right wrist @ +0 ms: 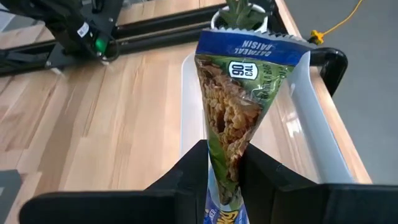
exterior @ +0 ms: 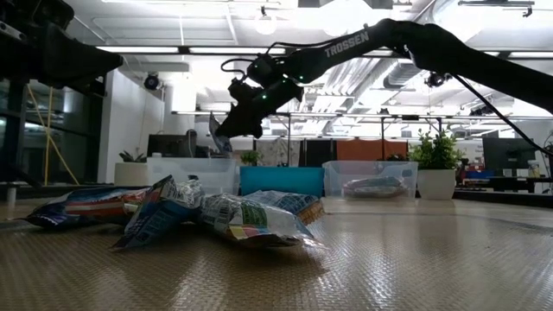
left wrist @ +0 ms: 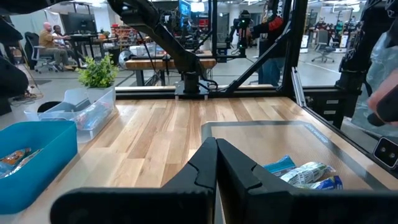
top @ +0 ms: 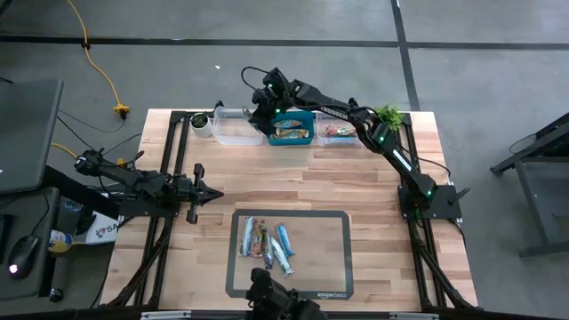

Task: Pick and place Granola Bars by type
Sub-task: Put the blue granola bar into the left transparent bin

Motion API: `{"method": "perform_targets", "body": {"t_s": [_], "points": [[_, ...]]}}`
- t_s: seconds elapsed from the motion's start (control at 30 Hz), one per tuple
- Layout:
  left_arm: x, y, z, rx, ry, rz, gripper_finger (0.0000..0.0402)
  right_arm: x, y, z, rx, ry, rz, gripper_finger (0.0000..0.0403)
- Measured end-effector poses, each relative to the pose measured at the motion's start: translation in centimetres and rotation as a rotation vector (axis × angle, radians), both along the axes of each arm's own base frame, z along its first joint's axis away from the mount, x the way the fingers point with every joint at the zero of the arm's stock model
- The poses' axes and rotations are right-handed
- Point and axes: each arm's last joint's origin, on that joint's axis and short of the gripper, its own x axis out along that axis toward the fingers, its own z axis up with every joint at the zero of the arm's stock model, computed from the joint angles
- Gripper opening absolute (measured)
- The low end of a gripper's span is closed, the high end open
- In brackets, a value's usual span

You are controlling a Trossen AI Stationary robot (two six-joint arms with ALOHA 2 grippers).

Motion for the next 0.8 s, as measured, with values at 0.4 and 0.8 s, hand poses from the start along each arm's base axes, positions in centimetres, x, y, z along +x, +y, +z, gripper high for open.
{"method": "perform_targets", "body": {"t_s": [0.4, 0.8], "points": [[0.00, 0.00, 0.00, 0.000, 0.000, 0.000, 0.0001, -0.11, -0.10, -0.08, -0.019, 0.009, 0.004, 0.0067], [0.00, 0.00, 0.00, 0.000, 0.000, 0.000, 0.0001, -0.22, -0.01, -0.36, -0.008, 0.030, 0.015, 0.0089]]}}
